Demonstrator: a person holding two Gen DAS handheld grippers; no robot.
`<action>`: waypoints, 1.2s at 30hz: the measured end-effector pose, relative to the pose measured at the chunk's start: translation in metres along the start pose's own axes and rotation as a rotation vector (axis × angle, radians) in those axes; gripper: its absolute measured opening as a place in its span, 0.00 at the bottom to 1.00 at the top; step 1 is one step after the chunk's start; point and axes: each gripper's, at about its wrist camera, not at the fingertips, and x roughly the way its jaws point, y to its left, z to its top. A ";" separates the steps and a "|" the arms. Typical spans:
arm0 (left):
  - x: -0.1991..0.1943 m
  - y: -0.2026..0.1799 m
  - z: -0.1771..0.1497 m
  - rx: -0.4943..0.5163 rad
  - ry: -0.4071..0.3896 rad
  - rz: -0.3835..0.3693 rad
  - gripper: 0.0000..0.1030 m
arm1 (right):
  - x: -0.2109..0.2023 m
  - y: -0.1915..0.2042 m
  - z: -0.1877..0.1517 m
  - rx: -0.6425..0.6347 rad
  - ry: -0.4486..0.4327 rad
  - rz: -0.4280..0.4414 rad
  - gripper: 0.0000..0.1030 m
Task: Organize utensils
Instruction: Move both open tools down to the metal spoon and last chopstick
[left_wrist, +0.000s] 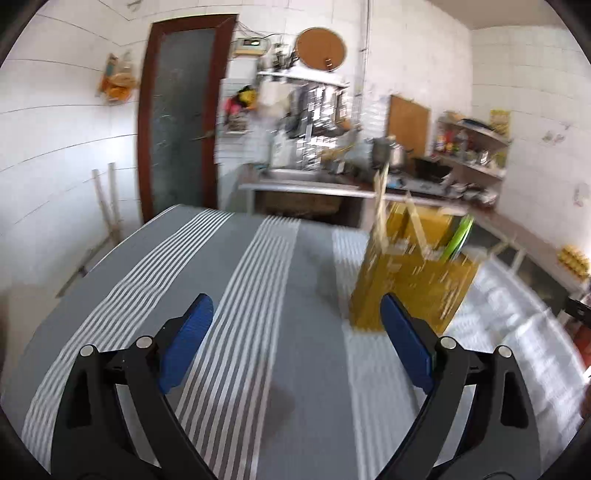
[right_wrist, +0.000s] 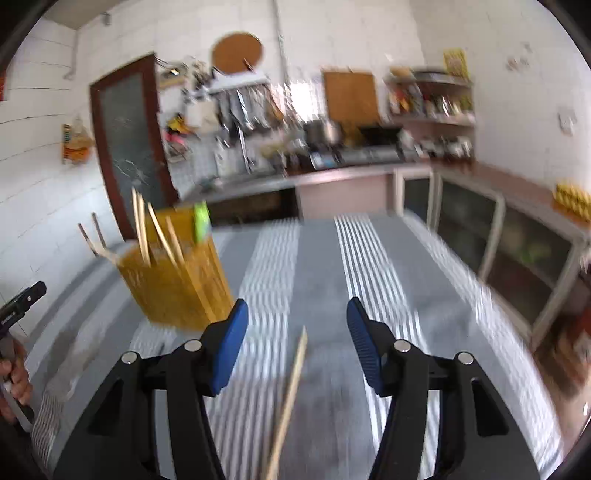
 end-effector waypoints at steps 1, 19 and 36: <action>-0.001 -0.002 -0.011 0.010 0.015 0.019 0.87 | -0.002 -0.002 -0.015 0.020 0.025 0.012 0.54; -0.019 -0.031 -0.069 0.012 0.135 -0.081 0.87 | -0.013 0.010 -0.081 -0.035 0.121 -0.034 0.54; 0.027 -0.097 -0.050 0.143 0.260 -0.162 0.82 | 0.015 0.010 -0.056 -0.081 0.132 -0.077 0.54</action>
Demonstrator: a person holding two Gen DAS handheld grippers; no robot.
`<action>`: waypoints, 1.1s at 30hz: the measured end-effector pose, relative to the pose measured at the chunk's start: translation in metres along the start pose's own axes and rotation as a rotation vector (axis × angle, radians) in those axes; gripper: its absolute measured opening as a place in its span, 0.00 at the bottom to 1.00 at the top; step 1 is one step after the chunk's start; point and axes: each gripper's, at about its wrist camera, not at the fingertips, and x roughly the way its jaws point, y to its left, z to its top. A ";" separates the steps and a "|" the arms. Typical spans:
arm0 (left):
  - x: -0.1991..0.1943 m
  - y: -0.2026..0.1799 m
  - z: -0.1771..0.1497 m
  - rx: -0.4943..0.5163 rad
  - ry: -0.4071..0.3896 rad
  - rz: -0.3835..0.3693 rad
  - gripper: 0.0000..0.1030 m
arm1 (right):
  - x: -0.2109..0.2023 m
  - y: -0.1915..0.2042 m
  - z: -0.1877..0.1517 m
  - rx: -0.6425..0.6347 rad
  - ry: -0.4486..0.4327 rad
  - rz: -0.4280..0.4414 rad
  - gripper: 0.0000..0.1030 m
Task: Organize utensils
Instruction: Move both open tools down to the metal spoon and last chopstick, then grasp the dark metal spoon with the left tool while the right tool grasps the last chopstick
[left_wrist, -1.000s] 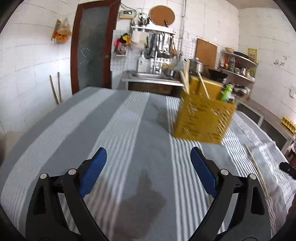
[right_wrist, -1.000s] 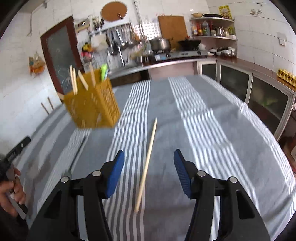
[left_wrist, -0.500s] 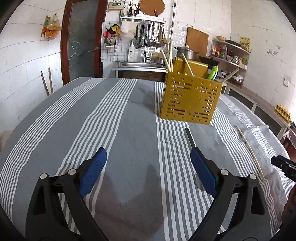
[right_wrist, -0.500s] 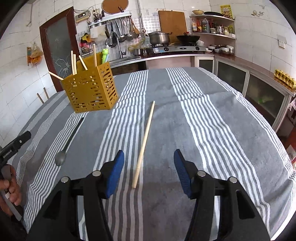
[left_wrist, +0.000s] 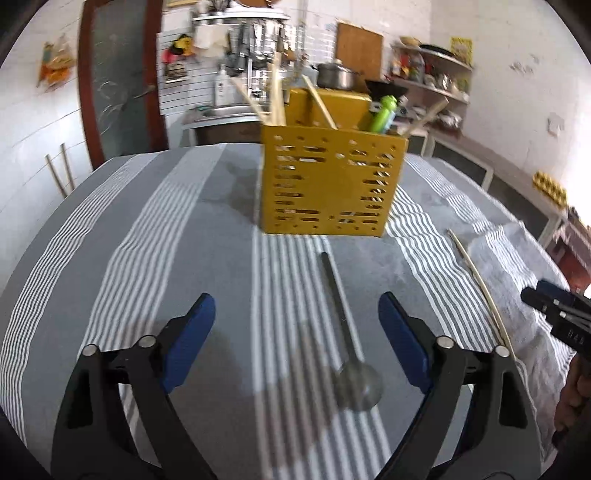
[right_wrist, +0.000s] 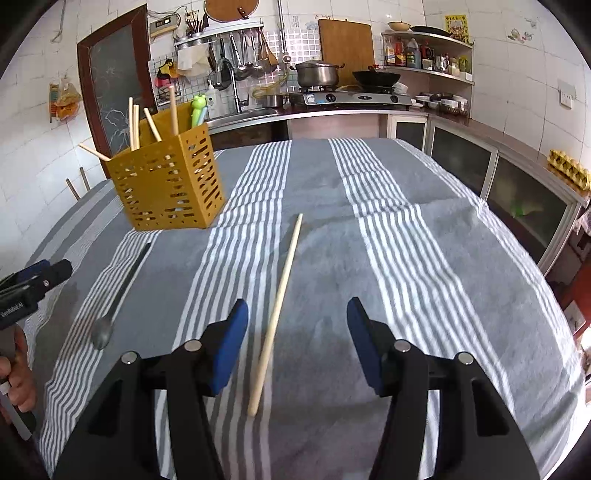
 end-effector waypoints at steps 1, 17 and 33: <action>0.009 -0.007 0.003 0.023 0.024 0.002 0.78 | 0.003 -0.001 0.003 -0.004 0.004 -0.005 0.54; 0.108 -0.035 0.016 0.074 0.278 -0.028 0.46 | 0.092 0.014 0.044 -0.051 0.203 -0.018 0.53; 0.109 -0.037 0.027 0.092 0.300 -0.102 0.07 | 0.112 0.016 0.048 -0.038 0.276 0.009 0.05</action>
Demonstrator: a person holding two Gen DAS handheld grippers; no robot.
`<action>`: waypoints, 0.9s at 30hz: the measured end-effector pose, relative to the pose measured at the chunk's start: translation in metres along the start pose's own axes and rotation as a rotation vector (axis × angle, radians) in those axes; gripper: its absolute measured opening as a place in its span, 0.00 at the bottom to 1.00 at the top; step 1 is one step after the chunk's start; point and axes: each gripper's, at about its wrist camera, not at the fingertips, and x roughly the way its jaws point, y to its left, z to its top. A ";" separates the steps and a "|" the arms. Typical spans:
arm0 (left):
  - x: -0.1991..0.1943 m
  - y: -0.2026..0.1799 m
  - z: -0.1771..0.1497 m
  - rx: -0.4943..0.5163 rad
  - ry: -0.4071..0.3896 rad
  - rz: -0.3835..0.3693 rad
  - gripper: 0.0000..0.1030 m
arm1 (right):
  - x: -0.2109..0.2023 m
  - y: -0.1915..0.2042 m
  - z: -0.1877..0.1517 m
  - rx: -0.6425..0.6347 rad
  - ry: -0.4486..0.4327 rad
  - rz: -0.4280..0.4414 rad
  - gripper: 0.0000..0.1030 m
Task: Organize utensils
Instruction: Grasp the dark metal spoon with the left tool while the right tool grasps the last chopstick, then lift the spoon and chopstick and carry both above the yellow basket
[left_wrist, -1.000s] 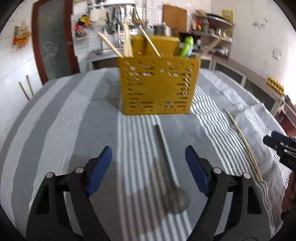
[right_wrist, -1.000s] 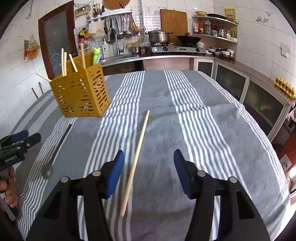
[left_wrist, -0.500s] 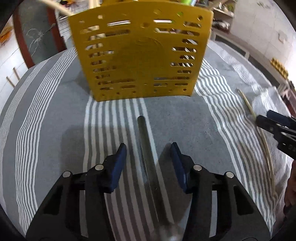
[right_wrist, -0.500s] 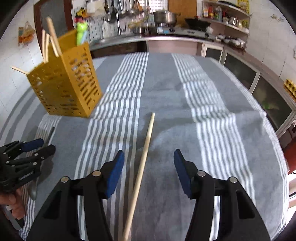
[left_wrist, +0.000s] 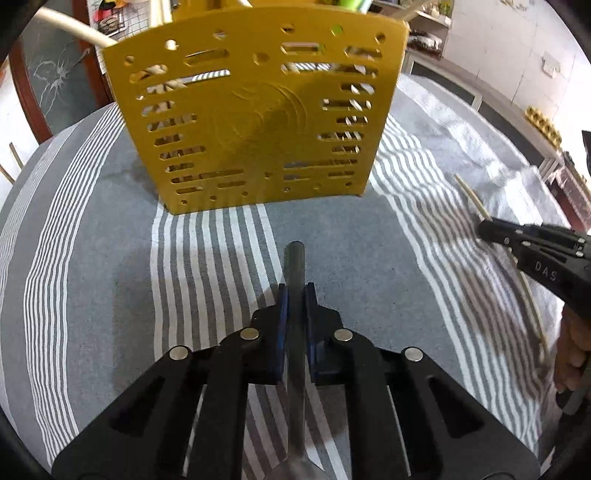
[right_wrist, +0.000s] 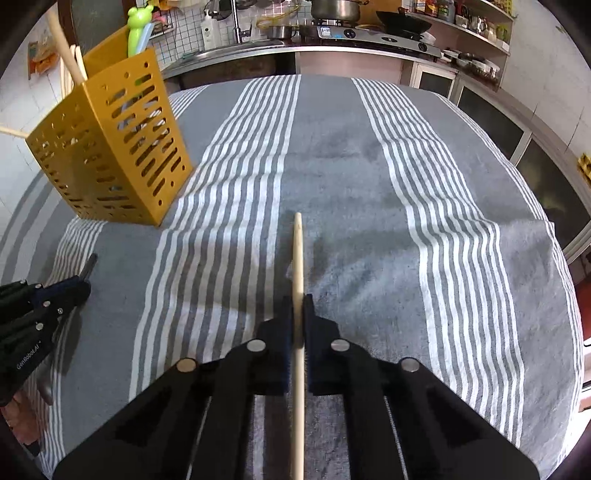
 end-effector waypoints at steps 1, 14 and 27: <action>-0.004 0.001 0.000 -0.003 -0.011 -0.002 0.07 | -0.003 -0.001 0.000 0.008 -0.008 0.012 0.05; -0.092 0.022 0.008 -0.048 -0.227 -0.051 0.07 | -0.090 -0.001 0.006 0.032 -0.248 0.122 0.05; -0.153 0.023 0.002 -0.049 -0.374 -0.078 0.07 | -0.147 0.017 0.001 -0.039 -0.409 0.166 0.05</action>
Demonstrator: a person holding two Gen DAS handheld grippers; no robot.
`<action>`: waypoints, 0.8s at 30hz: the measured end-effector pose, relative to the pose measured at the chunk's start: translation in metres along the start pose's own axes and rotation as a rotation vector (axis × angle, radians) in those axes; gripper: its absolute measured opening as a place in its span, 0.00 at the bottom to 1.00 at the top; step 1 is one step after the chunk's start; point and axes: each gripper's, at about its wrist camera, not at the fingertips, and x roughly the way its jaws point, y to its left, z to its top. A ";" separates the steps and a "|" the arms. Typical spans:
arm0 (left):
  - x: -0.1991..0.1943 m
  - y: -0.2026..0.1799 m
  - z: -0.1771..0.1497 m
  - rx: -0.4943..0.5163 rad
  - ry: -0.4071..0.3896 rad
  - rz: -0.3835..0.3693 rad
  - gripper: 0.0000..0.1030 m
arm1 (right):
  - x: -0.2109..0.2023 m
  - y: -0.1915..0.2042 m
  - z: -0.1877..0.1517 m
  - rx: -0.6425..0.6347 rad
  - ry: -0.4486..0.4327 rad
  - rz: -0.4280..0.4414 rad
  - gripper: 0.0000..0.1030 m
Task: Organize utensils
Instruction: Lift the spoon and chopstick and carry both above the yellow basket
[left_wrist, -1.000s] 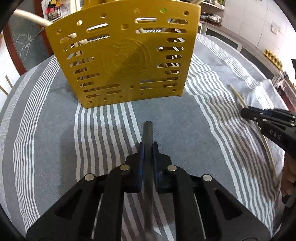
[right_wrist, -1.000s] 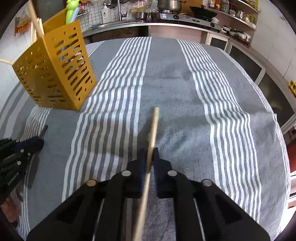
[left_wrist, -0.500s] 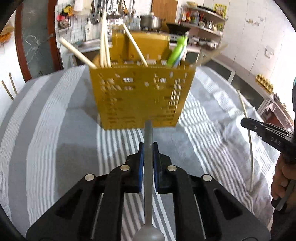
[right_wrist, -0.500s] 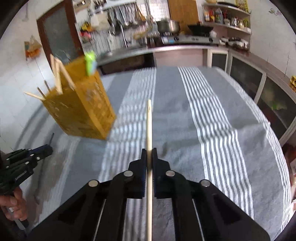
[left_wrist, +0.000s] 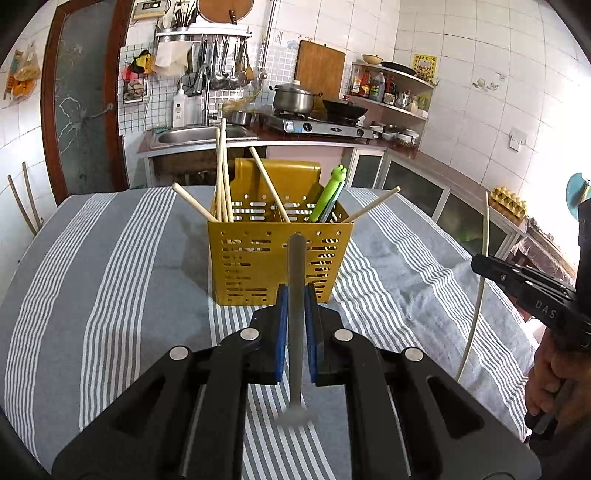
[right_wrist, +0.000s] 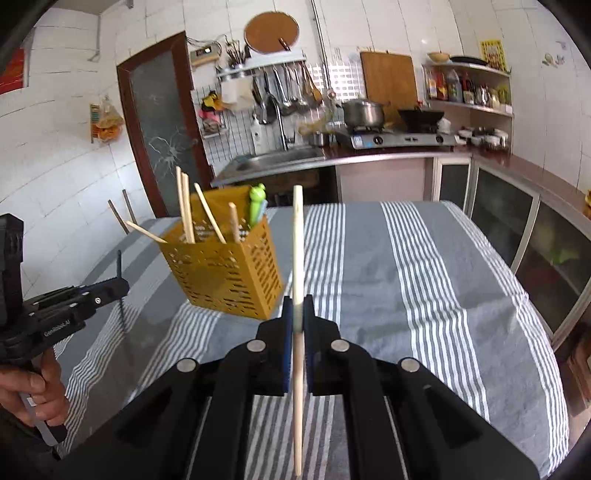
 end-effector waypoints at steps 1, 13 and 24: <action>-0.003 0.000 0.000 -0.001 -0.006 0.001 0.06 | -0.002 0.001 0.001 -0.004 -0.007 0.000 0.05; -0.027 -0.001 0.021 0.028 -0.076 0.015 0.02 | -0.028 0.013 0.020 -0.033 -0.124 0.024 0.05; -0.042 -0.003 0.049 0.066 -0.122 0.031 0.02 | -0.035 0.028 0.057 -0.047 -0.239 0.052 0.05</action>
